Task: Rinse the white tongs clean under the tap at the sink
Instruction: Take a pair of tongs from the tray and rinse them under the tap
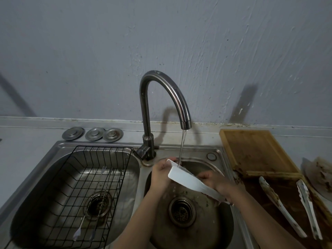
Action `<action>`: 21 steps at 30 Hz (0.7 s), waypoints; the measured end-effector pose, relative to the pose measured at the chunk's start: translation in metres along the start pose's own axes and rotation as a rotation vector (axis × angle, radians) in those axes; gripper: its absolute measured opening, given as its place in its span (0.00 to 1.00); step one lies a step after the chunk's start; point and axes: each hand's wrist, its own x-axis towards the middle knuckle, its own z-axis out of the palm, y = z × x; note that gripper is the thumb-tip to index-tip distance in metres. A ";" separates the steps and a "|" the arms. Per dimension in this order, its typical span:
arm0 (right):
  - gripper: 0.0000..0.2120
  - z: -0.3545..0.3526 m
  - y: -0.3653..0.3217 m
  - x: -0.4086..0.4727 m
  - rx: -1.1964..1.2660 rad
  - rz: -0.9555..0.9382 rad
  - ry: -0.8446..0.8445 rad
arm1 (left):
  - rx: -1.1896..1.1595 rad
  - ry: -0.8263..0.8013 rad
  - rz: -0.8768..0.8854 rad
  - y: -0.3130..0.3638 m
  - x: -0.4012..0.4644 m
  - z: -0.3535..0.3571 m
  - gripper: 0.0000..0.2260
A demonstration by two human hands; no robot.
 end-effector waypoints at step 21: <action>0.23 0.041 -0.021 0.007 -0.488 -0.211 0.521 | -0.443 0.216 -0.099 0.000 0.009 0.012 0.16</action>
